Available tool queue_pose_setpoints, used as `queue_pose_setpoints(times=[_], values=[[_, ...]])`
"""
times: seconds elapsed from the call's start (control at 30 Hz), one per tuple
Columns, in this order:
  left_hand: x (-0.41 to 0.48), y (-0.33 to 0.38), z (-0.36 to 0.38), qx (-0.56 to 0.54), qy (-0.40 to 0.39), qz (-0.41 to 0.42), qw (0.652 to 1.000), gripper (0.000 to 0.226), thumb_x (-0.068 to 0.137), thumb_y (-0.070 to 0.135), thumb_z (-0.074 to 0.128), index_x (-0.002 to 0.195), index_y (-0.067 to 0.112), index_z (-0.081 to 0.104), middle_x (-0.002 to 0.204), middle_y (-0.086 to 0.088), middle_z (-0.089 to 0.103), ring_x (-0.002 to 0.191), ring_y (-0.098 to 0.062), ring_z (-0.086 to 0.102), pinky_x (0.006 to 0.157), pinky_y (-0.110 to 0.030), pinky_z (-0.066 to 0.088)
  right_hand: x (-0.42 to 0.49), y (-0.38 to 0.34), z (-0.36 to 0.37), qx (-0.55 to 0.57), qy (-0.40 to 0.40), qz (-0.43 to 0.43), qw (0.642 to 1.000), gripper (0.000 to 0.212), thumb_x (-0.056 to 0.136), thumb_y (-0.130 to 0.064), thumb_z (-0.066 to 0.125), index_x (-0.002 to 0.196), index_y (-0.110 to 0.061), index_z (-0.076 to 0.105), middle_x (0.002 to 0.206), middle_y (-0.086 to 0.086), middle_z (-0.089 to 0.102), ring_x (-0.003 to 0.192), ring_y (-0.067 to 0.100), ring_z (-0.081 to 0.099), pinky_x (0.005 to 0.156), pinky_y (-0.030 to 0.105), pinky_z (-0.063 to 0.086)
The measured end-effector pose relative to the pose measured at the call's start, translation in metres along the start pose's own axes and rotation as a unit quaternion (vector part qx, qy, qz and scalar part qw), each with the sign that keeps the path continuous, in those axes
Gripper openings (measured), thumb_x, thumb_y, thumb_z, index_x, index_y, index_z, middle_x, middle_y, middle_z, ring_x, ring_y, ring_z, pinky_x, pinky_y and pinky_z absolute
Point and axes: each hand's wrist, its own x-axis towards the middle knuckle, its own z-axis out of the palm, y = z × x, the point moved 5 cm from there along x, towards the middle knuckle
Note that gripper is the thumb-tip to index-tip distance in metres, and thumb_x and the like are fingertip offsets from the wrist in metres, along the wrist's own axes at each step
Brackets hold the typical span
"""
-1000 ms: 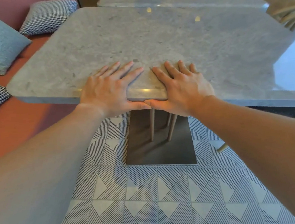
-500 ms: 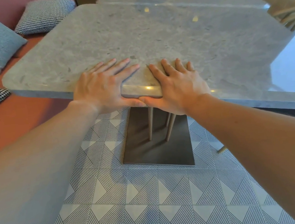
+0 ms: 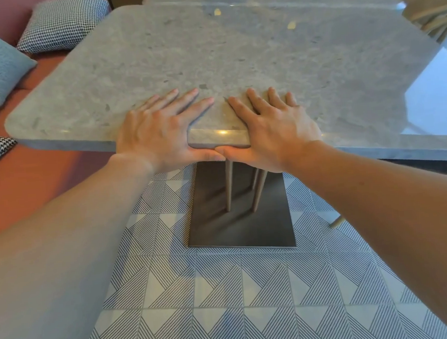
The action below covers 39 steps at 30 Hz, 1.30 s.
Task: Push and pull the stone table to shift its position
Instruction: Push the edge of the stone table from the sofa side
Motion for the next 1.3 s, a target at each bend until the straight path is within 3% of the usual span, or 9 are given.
queue_pose_setpoints(times=[0.17,0.37,0.43,0.53,0.63,0.77,1.03,1.2,1.3], values=[[-0.001,0.000,-0.001,-0.015,0.001,-0.007,1.000,0.123,0.059,0.108,0.025,0.163,0.044,0.036,0.173,0.006,0.038,0.159,-0.027,0.040,0.130,-0.046,0.028,-0.003,0.000,-0.002,0.005,0.000,0.002,1.000,0.120,0.068,-0.100,0.004,0.167,-0.032,0.012,0.175,0.012,0.023,0.158,0.047,0.025,0.125,0.066,0.023],[-0.002,0.003,-0.004,-0.043,-0.047,-0.036,0.997,0.140,0.043,0.118,0.004,0.165,0.051,0.022,0.177,0.014,0.022,0.166,-0.021,0.025,0.134,-0.047,0.019,-0.018,0.011,-0.006,0.028,0.017,-0.003,0.999,0.113,0.074,-0.096,0.012,0.166,-0.031,0.021,0.173,0.005,0.030,0.158,0.038,0.030,0.125,0.059,0.029],[0.001,0.006,-0.004,-0.062,-0.078,-0.042,0.994,0.143,0.042,0.119,0.011,0.166,0.048,0.021,0.178,0.013,0.020,0.166,-0.027,0.022,0.134,-0.051,0.017,-0.040,0.043,-0.003,0.035,0.042,-0.001,0.999,0.105,0.078,-0.092,0.018,0.164,-0.033,0.030,0.170,0.001,0.038,0.155,0.036,0.038,0.122,0.058,0.034],[0.011,0.042,-0.005,-0.087,-0.112,-0.018,0.990,0.134,0.055,0.108,0.038,0.169,0.040,0.018,0.180,0.011,0.016,0.167,-0.033,0.016,0.132,-0.060,0.011,-0.084,0.111,0.007,0.042,0.051,0.040,0.997,0.098,0.082,-0.091,0.025,0.164,-0.037,0.029,0.170,0.002,0.038,0.154,0.040,0.039,0.123,0.060,0.034],[0.035,0.109,-0.003,-0.089,-0.105,0.067,0.988,0.113,0.075,0.093,0.059,0.168,0.042,0.020,0.180,0.008,0.017,0.168,-0.029,0.016,0.134,-0.056,0.009,-0.104,0.152,0.011,0.054,0.044,0.088,0.994,0.102,0.078,-0.094,0.028,0.162,-0.037,0.031,0.170,0.002,0.039,0.155,0.038,0.039,0.124,0.059,0.032],[0.073,0.184,0.001,-0.104,-0.104,0.109,0.983,0.107,0.081,0.081,0.066,0.169,0.041,0.019,0.180,0.005,0.015,0.168,-0.028,0.012,0.134,-0.055,0.007,-0.108,0.180,0.010,0.060,0.057,0.105,0.991,0.111,0.071,-0.097,0.032,0.160,-0.032,0.038,0.166,0.003,0.044,0.153,0.032,0.043,0.120,0.054,0.037],[0.088,0.216,0.009,-0.072,-0.092,0.095,0.989,0.116,0.069,0.091,0.049,0.168,0.041,0.018,0.180,0.001,0.017,0.168,-0.026,0.017,0.135,-0.054,0.013,-0.101,0.197,0.025,0.047,0.155,0.052,0.985,0.110,0.075,-0.093,0.042,0.149,-0.014,0.057,0.149,0.018,0.062,0.135,0.041,0.061,0.106,0.058,0.050],[0.087,0.216,0.008,-0.079,-0.092,0.085,0.989,0.113,0.072,0.090,0.055,0.168,0.043,0.019,0.180,0.003,0.017,0.168,-0.023,0.017,0.135,-0.052,0.014,-0.101,0.199,0.025,0.038,0.150,0.055,0.986,0.111,0.072,-0.096,0.039,0.151,-0.019,0.055,0.153,0.013,0.059,0.142,0.037,0.057,0.111,0.057,0.048],[0.087,0.217,0.007,-0.082,-0.093,0.078,0.989,0.117,0.064,0.093,0.043,0.168,0.044,0.019,0.180,0.005,0.018,0.167,-0.021,0.019,0.135,-0.050,0.015,-0.100,0.198,0.024,0.032,0.153,0.049,0.987,0.110,0.073,-0.096,0.038,0.151,-0.020,0.055,0.152,0.012,0.060,0.141,0.036,0.058,0.109,0.057,0.050]])
